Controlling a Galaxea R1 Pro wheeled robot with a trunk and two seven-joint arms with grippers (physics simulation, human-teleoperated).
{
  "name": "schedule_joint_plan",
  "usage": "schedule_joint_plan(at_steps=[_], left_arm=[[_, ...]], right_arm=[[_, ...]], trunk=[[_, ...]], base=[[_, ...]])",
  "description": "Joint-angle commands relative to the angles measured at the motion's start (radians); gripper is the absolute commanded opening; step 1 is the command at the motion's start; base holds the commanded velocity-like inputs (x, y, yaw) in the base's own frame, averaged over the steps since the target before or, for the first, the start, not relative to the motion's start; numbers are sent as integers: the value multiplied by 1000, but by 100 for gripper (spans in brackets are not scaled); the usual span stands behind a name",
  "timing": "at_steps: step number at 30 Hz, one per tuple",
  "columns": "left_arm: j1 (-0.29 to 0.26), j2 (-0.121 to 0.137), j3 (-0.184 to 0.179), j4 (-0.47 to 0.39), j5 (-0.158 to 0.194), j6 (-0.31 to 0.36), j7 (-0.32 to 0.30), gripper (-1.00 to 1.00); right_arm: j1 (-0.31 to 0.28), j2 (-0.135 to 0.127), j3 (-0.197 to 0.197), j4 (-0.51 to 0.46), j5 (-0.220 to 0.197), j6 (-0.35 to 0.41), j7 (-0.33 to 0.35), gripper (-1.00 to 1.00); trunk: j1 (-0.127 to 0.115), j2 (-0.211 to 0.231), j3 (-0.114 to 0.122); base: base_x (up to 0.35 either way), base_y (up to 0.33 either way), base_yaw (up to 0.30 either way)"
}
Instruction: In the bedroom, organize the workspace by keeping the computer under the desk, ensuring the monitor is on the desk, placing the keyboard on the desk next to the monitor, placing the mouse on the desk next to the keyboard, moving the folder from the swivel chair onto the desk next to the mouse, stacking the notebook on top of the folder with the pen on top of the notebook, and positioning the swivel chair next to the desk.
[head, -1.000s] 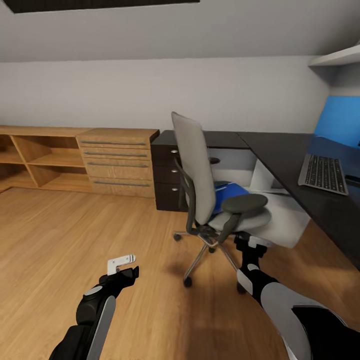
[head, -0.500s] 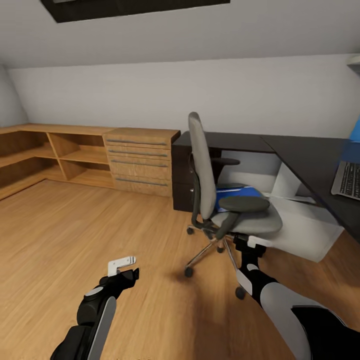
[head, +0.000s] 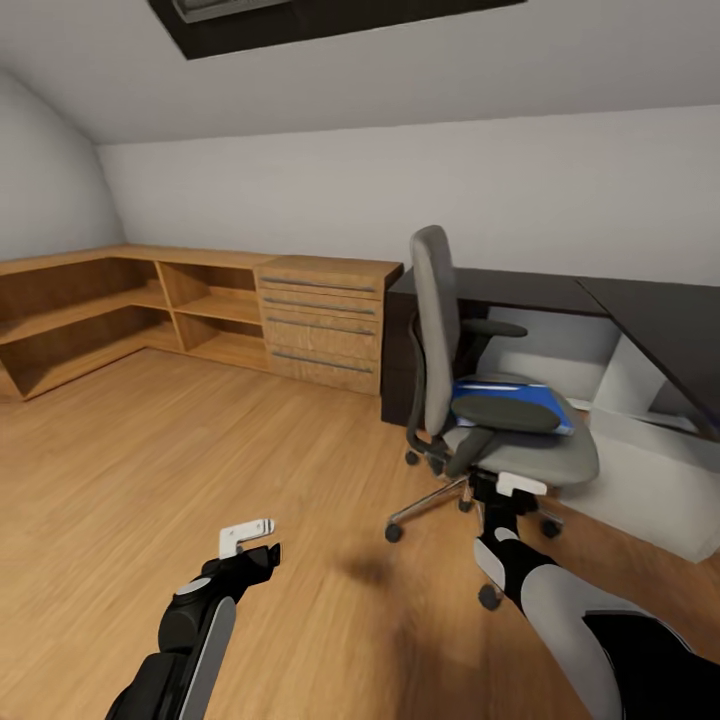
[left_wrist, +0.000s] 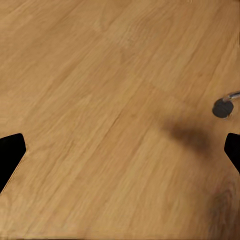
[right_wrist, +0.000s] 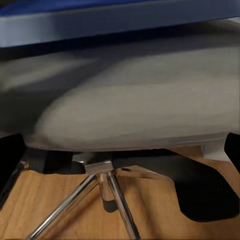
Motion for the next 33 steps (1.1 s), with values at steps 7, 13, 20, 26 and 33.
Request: schedule_joint_plan(at_steps=[7, 13, 20, 26, 33], left_arm=[[-1, 0, -1, -1, 11, 3, 9, 100], [-1, 0, -1, -1, 10, 3, 9, 100], [-1, 0, 0, -1, 12, 3, 9, 100], [-1, 1, 2, -2, 12, 3, 9, 100], [-1, 1, 2, -2, 12, 3, 9, 100]], right_arm=[[-1, 0, 16, -1, 0, -2, 9, 100], [-1, -1, 16, -1, 0, -2, 8, 100], [-1, -5, 14, -1, -3, -2, 7, 100], [-1, -8, 13, -2, -5, -2, 7, 100], [-1, -9, 12, -2, -6, -2, 7, 100]], trunk=[[0, 0, -1], [0, 0, -1], [0, 0, 4], [0, 0, 9], [0, 0, 16]], base=[[0, 0, 244], [0, 0, 24], [0, 0, -144], [0, 0, -237], [0, 0, -243]])
